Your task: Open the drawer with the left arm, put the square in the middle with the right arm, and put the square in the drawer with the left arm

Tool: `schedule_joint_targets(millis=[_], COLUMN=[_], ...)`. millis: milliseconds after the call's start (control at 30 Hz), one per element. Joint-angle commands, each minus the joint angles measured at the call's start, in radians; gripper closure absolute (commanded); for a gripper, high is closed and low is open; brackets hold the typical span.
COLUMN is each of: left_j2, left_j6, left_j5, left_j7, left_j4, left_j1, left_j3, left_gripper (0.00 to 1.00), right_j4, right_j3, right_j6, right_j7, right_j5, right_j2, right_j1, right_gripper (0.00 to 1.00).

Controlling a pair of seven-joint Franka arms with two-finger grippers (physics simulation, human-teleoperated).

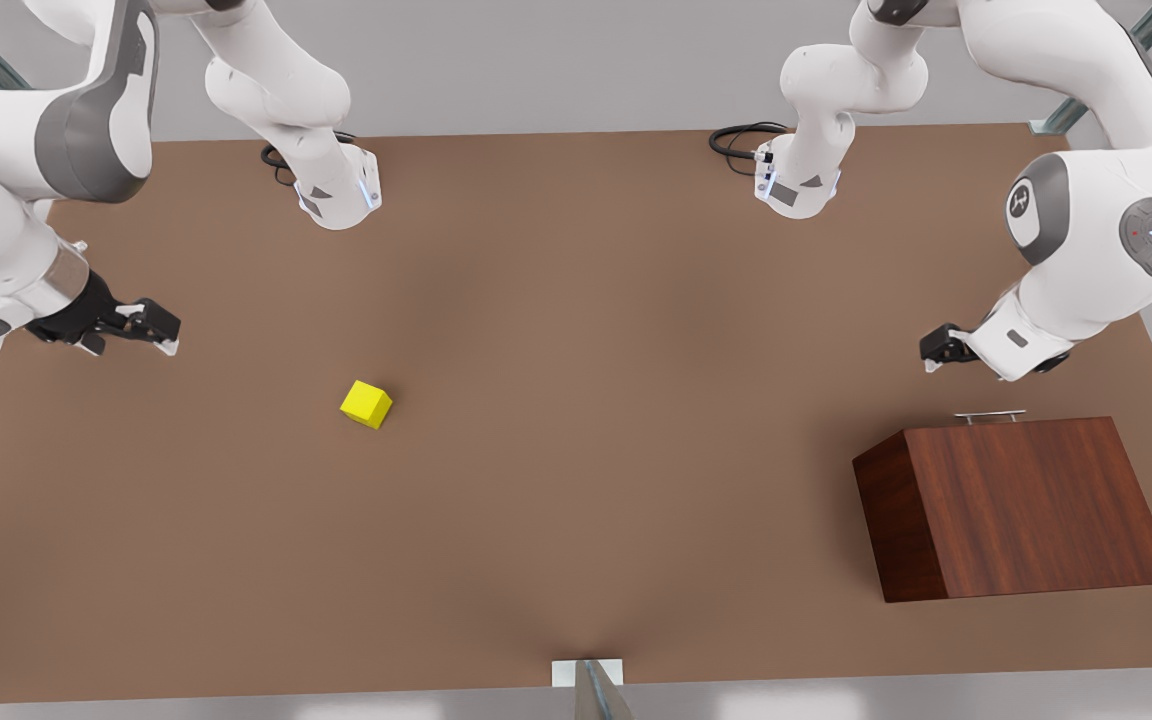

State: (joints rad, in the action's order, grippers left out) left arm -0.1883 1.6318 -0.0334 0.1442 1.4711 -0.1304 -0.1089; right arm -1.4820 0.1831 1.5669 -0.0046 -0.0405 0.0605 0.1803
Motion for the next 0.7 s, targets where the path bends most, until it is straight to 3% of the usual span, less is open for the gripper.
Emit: schedule_joint_targets(millis=[0, 33, 167, 267, 333, 467, 533, 667], left_j2=[0.000, 0.000, 0.070, 0.274, 0.372, 0.386, 0.380, 0.345], left_j6=[0.000, 0.003, 0.080, 0.393, 0.603, 0.801, 0.894, 1.011], left_j5=[-0.008, -0.008, -0.006, -0.006, -0.006, -0.006, -0.006, -0.003], left_j7=[0.000, -0.009, -0.512, -0.817, -1.044, -1.232, -1.345, -1.453], left_j4=[0.000, 0.002, 0.141, 0.507, 0.692, 0.840, 0.908, 0.977], left_j1=[0.000, 0.000, 0.003, 0.003, 0.003, 0.003, 0.003, 0.005], left_j3=[0.000, 0.000, -0.037, -0.144, -0.158, -0.192, -0.192, -0.222], left_gripper=[0.00, 0.00, 0.00, 0.00, 0.00, 0.00, 0.00, 0.00], right_j4=[-0.020, -0.027, -0.113, -0.299, -0.353, -0.549, -0.597, -0.732], right_j3=[-0.019, -0.062, -0.059, -0.056, -0.045, -0.033, 0.015, 0.030], right_j6=[0.013, 0.021, 0.079, 0.217, 0.242, 0.518, 0.561, 0.723], right_j7=[0.000, 0.002, -0.024, -0.080, -0.212, -0.387, -0.463, -0.678], right_j5=[-0.002, -0.001, 0.016, 0.014, 0.019, 0.019, 0.019, 0.019], right_j2=[-0.008, -0.011, -0.001, -0.047, -0.042, -0.028, -0.018, 0.019], right_j1=[-0.011, -0.051, -0.048, -0.088, -0.130, -0.174, -0.177, -0.196], right_gripper=[0.00, 0.00, 0.00, 0.00, 0.00, 0.00, 0.00, 0.00])
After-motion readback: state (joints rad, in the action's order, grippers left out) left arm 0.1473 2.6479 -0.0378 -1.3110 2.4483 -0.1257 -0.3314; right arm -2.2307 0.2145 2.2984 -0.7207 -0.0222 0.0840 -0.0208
